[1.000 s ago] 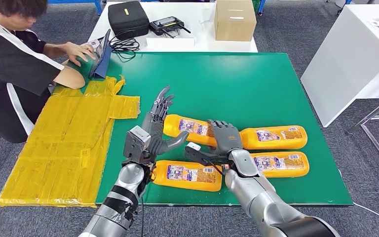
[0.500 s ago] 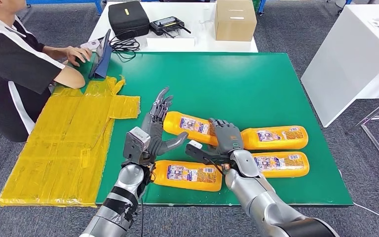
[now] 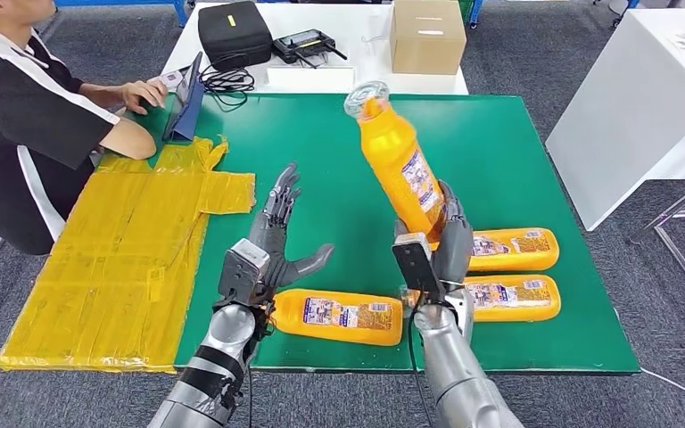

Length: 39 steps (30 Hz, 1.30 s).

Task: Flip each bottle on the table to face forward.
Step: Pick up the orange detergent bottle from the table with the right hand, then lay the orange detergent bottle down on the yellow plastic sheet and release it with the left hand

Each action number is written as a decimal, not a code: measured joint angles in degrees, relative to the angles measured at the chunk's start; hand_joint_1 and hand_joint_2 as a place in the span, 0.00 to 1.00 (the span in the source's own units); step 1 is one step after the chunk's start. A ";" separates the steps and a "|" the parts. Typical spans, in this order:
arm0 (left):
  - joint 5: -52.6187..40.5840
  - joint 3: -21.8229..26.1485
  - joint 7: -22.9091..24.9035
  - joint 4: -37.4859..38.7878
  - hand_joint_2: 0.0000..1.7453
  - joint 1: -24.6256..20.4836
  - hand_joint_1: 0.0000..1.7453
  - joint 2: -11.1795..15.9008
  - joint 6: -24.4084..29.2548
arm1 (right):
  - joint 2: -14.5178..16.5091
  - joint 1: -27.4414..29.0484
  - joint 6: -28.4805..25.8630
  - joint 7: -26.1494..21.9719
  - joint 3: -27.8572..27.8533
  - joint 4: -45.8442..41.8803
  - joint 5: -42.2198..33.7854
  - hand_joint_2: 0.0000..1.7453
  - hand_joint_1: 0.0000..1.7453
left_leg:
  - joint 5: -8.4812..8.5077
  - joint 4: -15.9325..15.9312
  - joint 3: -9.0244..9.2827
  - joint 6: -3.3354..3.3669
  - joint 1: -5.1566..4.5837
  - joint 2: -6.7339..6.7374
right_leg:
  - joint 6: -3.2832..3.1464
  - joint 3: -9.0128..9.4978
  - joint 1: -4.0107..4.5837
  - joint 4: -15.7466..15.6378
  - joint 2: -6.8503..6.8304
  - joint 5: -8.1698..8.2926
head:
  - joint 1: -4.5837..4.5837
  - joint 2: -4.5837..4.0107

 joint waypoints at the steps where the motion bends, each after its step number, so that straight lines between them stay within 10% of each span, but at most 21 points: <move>1: -0.27 -0.05 0.11 -0.17 1.00 0.09 0.00 0.01 0.00 | 0.21 1.22 0.77 -0.01 0.67 -2.06 -0.92 1.00 1.00 | 0.00 0.00 0.00 0.00 0.01 0.01 | 0.00 -0.01 0.00 0.00 0.00 0.00 | -0.01 0.00; 23: -0.82 -2.63 2.20 -1.38 1.00 -0.08 0.00 0.02 -2.79 | 1.32 10.32 13.88 0.01 11.63 -18.04 -2.30 1.00 1.00 | 0.00 -0.01 -0.01 0.00 0.02 0.05 | 0.00 -0.03 0.01 0.00 0.01 0.00 | 0.01 0.00; 39: 6.59 -1.80 3.28 -1.33 1.00 -0.22 0.06 0.03 -9.46 | 1.07 6.98 6.33 2.78 32.26 -6.90 -1.00 1.00 1.00 | 0.01 -0.02 0.01 -0.01 0.02 0.05 | 0.00 -0.03 0.02 0.00 0.02 0.00 | 0.00 -0.01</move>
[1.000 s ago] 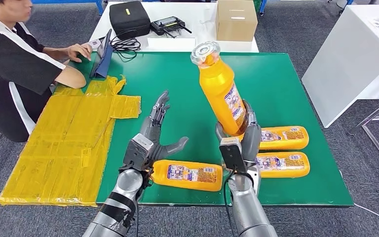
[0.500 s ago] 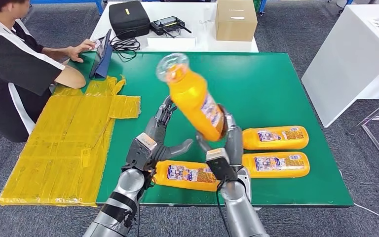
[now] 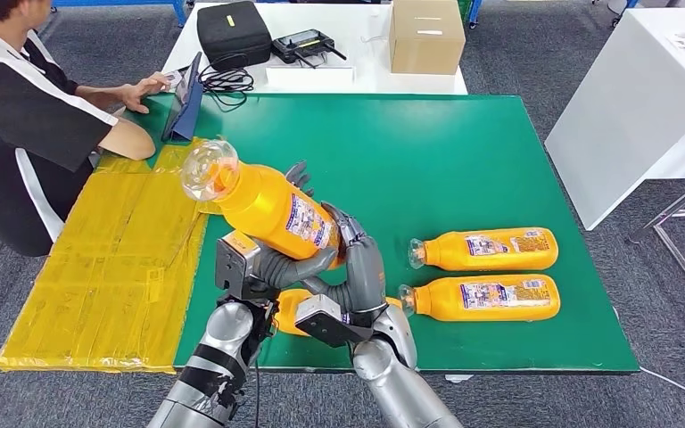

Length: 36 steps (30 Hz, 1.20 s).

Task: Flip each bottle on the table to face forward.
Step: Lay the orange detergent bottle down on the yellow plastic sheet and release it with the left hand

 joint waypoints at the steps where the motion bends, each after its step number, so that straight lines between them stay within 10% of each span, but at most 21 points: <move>1: 0.44 0.17 0.01 -0.02 1.00 0.08 0.08 0.01 -0.14 | 0.00 -0.33 0.02 -0.08 0.26 0.64 -0.31 1.00 1.00 | 0.00 0.00 0.00 0.00 0.00 0.01 | 0.00 0.00 0.00 0.00 0.00 0.00 | 0.01 0.00; 2: 0.86 0.34 0.02 -0.03 1.00 0.16 0.08 0.02 -0.25 | 0.00 -0.63 0.03 -0.15 0.48 1.21 -0.59 1.00 1.00 | 0.00 0.00 0.00 0.00 0.00 0.01 | 0.00 0.00 0.00 0.00 0.00 0.00 | 0.01 0.00; 6: 1.51 0.73 0.02 -0.06 1.00 0.34 1.00 0.08 -0.37 | 0.00 -1.46 0.04 -0.30 0.93 2.84 -1.12 1.00 1.00 | 0.00 0.00 0.00 0.00 0.00 0.01 | 0.00 -0.01 0.00 0.00 0.00 0.00 | 0.01 0.00; 26: 5.04 1.31 -0.27 -3.80 1.00 2.09 1.00 0.31 1.10 | 0.49 -2.04 0.57 -2.24 0.16 4.56 -0.19 1.00 0.99 | 0.00 0.00 0.02 0.00 -0.01 0.06 | 0.00 -0.01 0.01 0.00 0.02 0.00 | -0.01 0.00; 30: 5.21 1.31 -0.48 -5.15 1.00 2.52 1.00 0.41 2.73 | 0.57 -1.83 0.42 -2.24 -0.08 4.53 0.25 1.00 0.03 | 0.00 0.00 0.03 0.00 -0.01 0.06 | 0.00 -0.01 0.01 0.00 0.02 0.00 | -0.01 0.00; 36: 1.78 1.69 -0.56 -8.56 1.00 2.20 1.00 0.83 8.30 | 0.11 2.35 1.90 -0.36 -1.65 -0.73 5.26 1.00 0.00 | 0.00 0.00 0.00 0.00 0.00 0.03 | 0.00 -0.02 0.01 0.00 0.01 0.00 | 0.02 0.00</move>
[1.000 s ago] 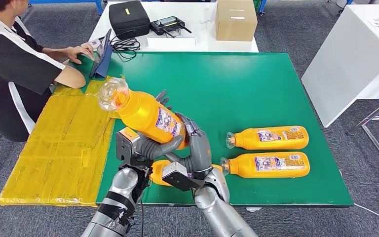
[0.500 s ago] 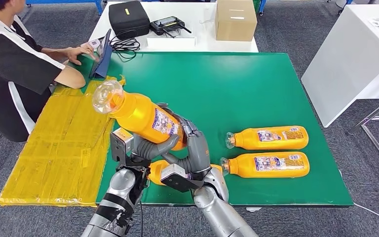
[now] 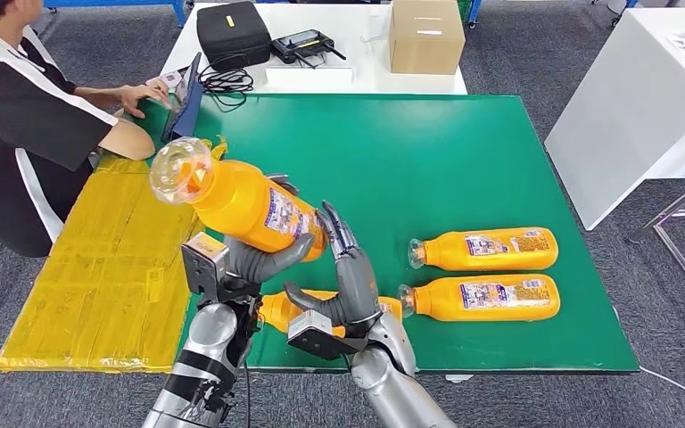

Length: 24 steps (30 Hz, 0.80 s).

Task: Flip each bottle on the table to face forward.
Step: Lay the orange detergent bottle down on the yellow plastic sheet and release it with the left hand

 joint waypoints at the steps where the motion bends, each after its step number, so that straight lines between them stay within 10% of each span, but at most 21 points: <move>1: -0.65 0.34 0.19 -0.59 1.00 -0.38 1.00 0.11 1.06 | -0.26 1.16 0.83 0.67 -0.45 -2.10 1.06 1.00 0.00 | 0.00 0.00 -0.01 0.00 0.00 -0.01 | 0.00 0.00 0.00 0.00 0.00 0.00 | 0.01 0.00; 17: -17.87 5.68 5.57 -0.27 1.00 -5.78 1.00 2.28 15.26 | -1.87 12.09 3.00 3.87 -3.77 -22.67 5.85 1.00 0.00 | 0.00 0.00 0.00 0.00 0.00 -0.02 | 0.00 0.00 0.00 0.00 -0.01 0.00 | 0.01 0.00; 24: -53.69 6.53 19.69 10.76 1.00 -11.15 1.00 6.31 33.24 | -3.05 14.18 3.20 8.99 -3.85 -26.63 12.91 1.00 0.00 | 0.01 0.00 0.02 0.00 0.00 -0.01 | 0.00 0.02 -0.01 0.00 0.00 0.00 | 0.01 0.00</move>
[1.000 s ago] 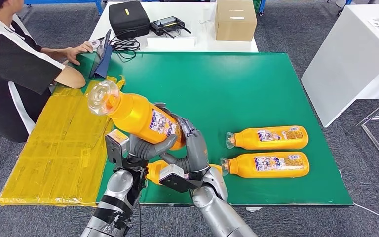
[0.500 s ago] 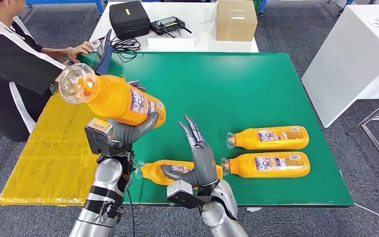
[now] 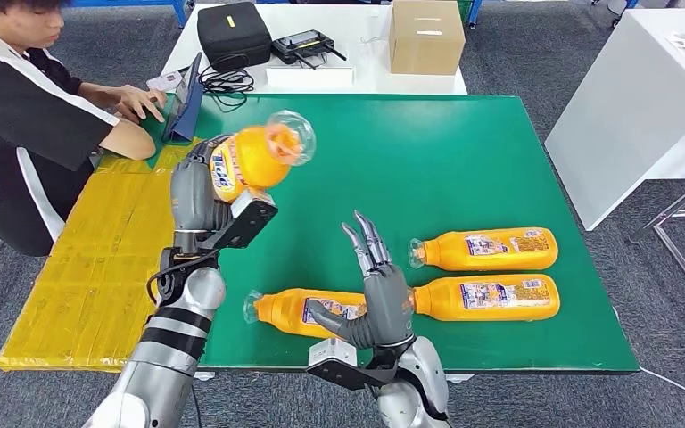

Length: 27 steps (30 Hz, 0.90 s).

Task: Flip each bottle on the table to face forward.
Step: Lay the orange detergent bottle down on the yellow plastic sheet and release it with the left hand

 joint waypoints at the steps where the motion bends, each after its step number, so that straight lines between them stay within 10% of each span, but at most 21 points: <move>1: -5.15 0.18 2.62 2.70 1.00 -0.97 1.00 0.75 1.63 | -0.22 0.07 0.02 0.51 0.07 -0.21 0.94 1.00 0.00 | 0.00 0.00 0.01 0.00 0.00 0.02 | 0.00 0.00 0.00 0.00 0.01 0.00 | 0.00 0.00; 7: -25.89 0.23 20.38 17.86 1.00 -5.08 1.00 5.15 4.54 | -2.03 0.12 1.73 3.62 1.08 -0.54 5.71 1.00 0.00 | 0.01 0.00 0.01 -0.01 0.01 0.08 | 0.00 -0.01 0.01 0.02 0.03 0.00 | -0.01 0.00; 16: -26.54 -8.20 40.79 35.67 1.00 -8.51 1.00 11.64 4.65 | -5.16 -0.65 2.89 6.55 1.98 2.74 12.30 1.00 0.00 | 0.01 -0.01 -0.04 -0.01 0.01 0.07 | 0.00 -0.01 0.00 0.02 0.03 -0.01 | 0.01 0.00; 27: -26.58 -12.01 45.74 43.58 1.00 -10.21 1.00 14.68 3.94 | -6.49 -2.32 3.16 7.73 3.28 7.64 13.93 1.00 0.00 | 0.01 -0.01 -0.03 -0.01 0.02 0.04 | 0.00 -0.01 0.01 0.02 0.03 -0.01 | 0.01 0.00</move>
